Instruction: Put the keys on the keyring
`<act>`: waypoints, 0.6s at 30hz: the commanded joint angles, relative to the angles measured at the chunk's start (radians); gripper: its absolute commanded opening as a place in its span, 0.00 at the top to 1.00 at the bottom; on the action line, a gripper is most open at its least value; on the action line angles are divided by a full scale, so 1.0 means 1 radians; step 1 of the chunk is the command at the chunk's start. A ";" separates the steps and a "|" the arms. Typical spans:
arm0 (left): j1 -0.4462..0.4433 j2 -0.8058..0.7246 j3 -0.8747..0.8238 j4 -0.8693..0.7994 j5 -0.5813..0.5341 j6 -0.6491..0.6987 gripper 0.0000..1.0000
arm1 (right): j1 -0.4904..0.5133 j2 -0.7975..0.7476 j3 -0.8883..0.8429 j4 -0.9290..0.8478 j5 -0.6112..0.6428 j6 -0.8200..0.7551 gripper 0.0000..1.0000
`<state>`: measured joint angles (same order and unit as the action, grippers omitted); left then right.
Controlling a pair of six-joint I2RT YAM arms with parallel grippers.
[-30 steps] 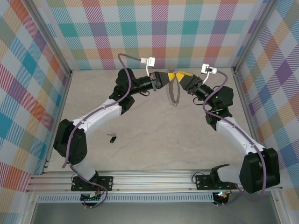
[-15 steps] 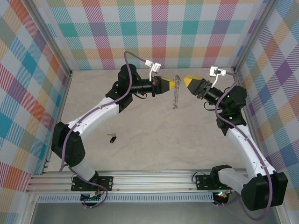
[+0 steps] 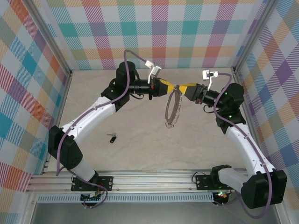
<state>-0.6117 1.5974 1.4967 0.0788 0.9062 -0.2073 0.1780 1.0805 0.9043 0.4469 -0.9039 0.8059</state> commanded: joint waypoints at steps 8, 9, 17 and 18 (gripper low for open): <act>0.009 -0.016 0.049 0.007 0.031 0.023 1.00 | 0.009 0.028 0.024 0.051 -0.066 -0.002 0.67; 0.009 -0.014 0.048 0.007 0.034 0.023 1.00 | 0.012 0.032 0.025 0.055 -0.065 -0.001 0.67; 0.007 -0.003 0.055 0.011 0.046 0.016 1.00 | 0.040 0.061 0.037 0.079 -0.049 -0.001 0.68; 0.007 -0.001 0.055 0.010 0.048 0.015 1.00 | 0.042 0.065 0.041 0.081 -0.048 -0.001 0.68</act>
<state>-0.6109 1.5974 1.5070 0.0715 0.9241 -0.2005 0.2104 1.1378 0.9081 0.4812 -0.9443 0.8066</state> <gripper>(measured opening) 0.048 0.319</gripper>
